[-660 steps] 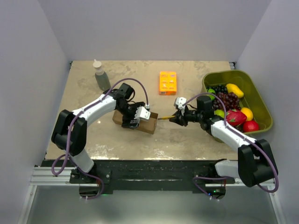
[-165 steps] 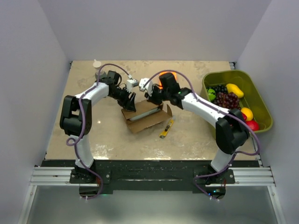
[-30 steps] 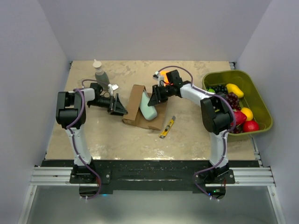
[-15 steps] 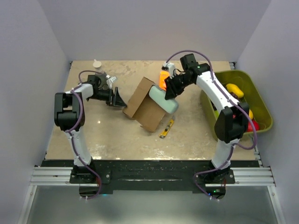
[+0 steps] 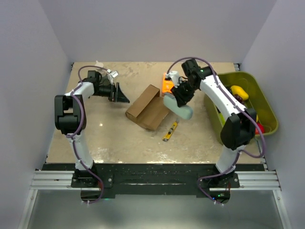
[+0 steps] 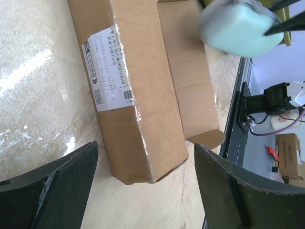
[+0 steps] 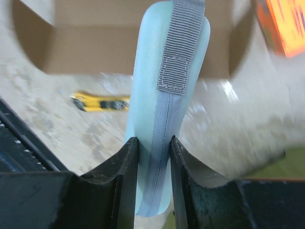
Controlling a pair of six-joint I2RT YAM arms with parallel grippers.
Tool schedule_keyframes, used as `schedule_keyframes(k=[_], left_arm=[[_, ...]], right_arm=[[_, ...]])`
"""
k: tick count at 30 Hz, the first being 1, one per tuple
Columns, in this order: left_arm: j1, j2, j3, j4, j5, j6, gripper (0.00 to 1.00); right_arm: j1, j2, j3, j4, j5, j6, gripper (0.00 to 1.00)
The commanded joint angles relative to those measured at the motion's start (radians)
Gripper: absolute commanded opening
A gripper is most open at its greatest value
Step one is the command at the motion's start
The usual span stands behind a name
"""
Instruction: Unpack the express box
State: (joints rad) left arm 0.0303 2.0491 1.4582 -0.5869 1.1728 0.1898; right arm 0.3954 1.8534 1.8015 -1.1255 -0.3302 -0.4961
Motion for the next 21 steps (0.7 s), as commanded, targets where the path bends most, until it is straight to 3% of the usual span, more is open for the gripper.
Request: schedule_keyframes(k=[1,8,17,18,19,21], left_arm=[[-0.001,-0.055,0.022,0.029,0.036,-0.026,0.86],[-0.001,-0.049,0.028,0.052,0.033,-0.058,0.87],[0.002,-0.067,0.031,-0.011,-0.005,0.005,0.87],[0.002,-0.073,0.030,-0.010,-0.005,0.007,0.87],[0.002,-0.075,0.028,-0.010,-0.005,0.010,0.88],[0.000,-0.075,0.028,-0.016,-0.007,0.023,0.88]], right_arm=[[-0.065,-0.203,-0.197,0.160,0.290,0.120,0.00],[-0.093,-0.266,-0.433,0.429,0.332,0.254,0.00],[-0.102,-0.126,-0.463,0.504,0.405,0.329,0.04],[-0.104,-0.120,-0.450,0.492,0.398,0.330,0.08],[-0.102,-0.125,-0.441,0.494,0.379,0.326,0.27],[-0.104,-0.132,-0.403,0.480,0.361,0.306,0.44]])
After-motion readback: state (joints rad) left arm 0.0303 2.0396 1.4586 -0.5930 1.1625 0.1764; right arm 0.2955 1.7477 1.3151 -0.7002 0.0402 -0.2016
